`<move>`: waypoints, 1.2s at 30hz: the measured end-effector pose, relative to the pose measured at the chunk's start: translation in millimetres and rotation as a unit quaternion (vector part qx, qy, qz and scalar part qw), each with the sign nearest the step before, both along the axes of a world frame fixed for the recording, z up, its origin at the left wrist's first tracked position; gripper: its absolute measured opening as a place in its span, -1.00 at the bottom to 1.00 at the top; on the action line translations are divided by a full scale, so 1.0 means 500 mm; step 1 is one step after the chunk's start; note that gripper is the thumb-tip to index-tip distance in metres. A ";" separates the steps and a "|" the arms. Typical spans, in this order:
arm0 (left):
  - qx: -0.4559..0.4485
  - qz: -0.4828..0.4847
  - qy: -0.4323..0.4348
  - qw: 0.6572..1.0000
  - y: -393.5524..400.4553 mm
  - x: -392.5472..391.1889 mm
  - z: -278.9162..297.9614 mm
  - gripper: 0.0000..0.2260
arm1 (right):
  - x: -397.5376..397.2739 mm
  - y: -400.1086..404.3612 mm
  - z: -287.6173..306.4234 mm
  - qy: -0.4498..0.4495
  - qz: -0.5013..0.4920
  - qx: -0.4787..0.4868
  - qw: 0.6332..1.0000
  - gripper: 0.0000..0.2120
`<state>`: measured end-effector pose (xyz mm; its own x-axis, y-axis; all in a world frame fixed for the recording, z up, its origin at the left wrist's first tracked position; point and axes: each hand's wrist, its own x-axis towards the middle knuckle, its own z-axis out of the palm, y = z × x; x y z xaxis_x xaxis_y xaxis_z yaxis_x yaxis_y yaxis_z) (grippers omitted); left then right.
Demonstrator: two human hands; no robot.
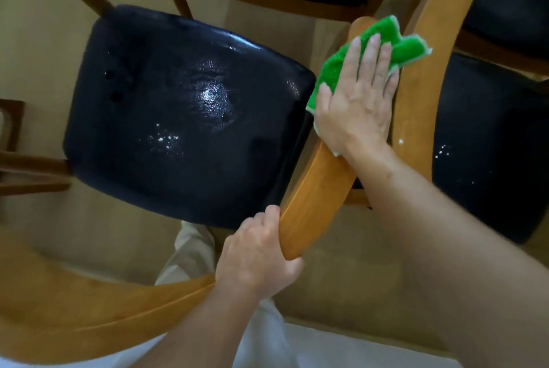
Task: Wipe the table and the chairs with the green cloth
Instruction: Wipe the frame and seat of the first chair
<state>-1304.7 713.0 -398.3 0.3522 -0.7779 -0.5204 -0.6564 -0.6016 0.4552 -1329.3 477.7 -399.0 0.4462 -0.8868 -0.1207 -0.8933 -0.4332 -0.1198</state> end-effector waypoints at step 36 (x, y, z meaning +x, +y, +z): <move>0.018 0.019 0.027 0.999 -0.022 0.007 0.035 -0.51 | -0.061 0.217 0.017 0.025 0.025 0.041 0.999 -0.29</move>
